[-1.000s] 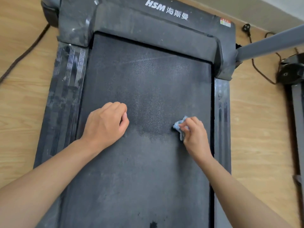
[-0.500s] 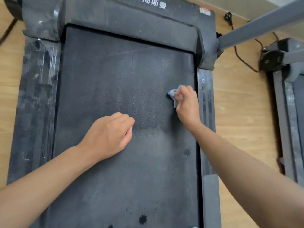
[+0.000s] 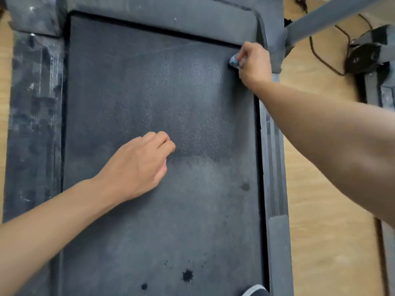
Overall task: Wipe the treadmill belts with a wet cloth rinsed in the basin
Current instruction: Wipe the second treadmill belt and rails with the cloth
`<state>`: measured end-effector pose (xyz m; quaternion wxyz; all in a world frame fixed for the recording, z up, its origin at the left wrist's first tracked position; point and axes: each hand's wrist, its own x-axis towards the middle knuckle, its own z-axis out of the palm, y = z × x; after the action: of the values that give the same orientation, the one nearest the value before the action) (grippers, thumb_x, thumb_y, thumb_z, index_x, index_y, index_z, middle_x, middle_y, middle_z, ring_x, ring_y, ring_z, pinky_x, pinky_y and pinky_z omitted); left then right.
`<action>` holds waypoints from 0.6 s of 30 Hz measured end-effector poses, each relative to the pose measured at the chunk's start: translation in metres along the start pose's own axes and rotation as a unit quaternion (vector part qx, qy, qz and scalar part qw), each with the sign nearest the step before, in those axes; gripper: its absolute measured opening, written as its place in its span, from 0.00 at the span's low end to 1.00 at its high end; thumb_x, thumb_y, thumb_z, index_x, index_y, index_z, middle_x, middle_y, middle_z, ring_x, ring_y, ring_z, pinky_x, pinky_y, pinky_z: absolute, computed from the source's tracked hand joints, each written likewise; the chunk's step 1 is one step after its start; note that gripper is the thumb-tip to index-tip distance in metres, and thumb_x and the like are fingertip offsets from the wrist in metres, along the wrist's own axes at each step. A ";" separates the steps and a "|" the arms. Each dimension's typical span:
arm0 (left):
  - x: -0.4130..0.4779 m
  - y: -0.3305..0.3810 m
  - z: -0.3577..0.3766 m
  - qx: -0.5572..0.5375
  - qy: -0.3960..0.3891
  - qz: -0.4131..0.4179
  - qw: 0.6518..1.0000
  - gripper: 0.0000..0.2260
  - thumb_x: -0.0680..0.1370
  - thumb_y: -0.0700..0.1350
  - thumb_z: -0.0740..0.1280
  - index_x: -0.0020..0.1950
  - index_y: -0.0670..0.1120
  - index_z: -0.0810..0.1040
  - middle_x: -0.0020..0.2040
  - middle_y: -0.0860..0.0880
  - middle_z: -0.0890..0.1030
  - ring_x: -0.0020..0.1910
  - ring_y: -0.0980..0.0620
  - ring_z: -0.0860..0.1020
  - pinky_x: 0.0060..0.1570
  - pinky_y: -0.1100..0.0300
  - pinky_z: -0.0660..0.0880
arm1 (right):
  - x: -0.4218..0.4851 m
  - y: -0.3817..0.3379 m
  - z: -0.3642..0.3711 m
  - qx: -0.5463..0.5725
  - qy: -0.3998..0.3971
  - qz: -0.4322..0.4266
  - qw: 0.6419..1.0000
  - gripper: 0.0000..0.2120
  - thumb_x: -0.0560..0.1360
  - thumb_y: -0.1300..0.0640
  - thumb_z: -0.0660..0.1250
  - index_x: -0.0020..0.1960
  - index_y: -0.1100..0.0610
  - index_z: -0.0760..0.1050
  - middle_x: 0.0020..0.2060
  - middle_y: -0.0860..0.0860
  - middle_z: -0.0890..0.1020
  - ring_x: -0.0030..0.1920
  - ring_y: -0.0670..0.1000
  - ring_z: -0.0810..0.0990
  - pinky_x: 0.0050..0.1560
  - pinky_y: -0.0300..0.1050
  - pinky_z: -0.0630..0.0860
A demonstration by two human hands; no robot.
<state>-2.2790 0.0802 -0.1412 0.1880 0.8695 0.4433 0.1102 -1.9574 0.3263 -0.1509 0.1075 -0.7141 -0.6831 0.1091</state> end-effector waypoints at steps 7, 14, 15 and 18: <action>-0.006 0.001 -0.009 -0.019 -0.003 0.013 1.000 0.10 0.78 0.37 0.66 0.58 0.43 0.77 0.54 0.47 0.76 0.43 0.46 0.75 0.43 0.47 0.78 | -0.134 0.006 0.000 0.003 0.011 -0.013 1.000 0.14 0.67 0.73 0.56 0.44 0.57 0.72 0.45 0.50 0.73 0.46 0.59 0.73 0.42 0.52 0.68; 0.012 0.010 -0.004 -0.041 0.009 0.038 0.998 0.11 0.77 0.38 0.67 0.59 0.44 0.77 0.55 0.48 0.75 0.43 0.47 0.74 0.44 0.48 0.77 | -0.280 0.020 -0.007 0.021 -0.057 0.017 0.998 0.16 0.76 0.74 0.58 0.46 0.54 0.72 0.47 0.43 0.71 0.48 0.54 0.69 0.45 0.54 0.75; 0.014 0.011 -0.004 -0.045 0.010 0.038 0.998 0.10 0.78 0.39 0.67 0.59 0.44 0.77 0.55 0.48 0.75 0.43 0.47 0.74 0.44 0.48 0.77 | -0.261 0.018 -0.010 0.016 -0.063 0.012 0.998 0.16 0.74 0.75 0.58 0.46 0.55 0.72 0.46 0.43 0.71 0.48 0.55 0.70 0.43 0.54 0.74; 0.013 0.012 -0.004 -0.051 0.006 0.032 0.998 0.11 0.78 0.39 0.66 0.60 0.44 0.76 0.56 0.49 0.74 0.44 0.47 0.74 0.45 0.49 0.77 | -0.168 0.007 -0.011 -0.006 -0.039 -0.004 0.999 0.14 0.70 0.76 0.58 0.45 0.58 0.72 0.45 0.48 0.72 0.48 0.58 0.72 0.38 0.50 0.64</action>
<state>-2.2642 0.0857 -0.1323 0.2259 0.8718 0.4103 0.1435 -1.9547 0.1578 -0.1411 0.0768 -0.7075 -0.6899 0.1327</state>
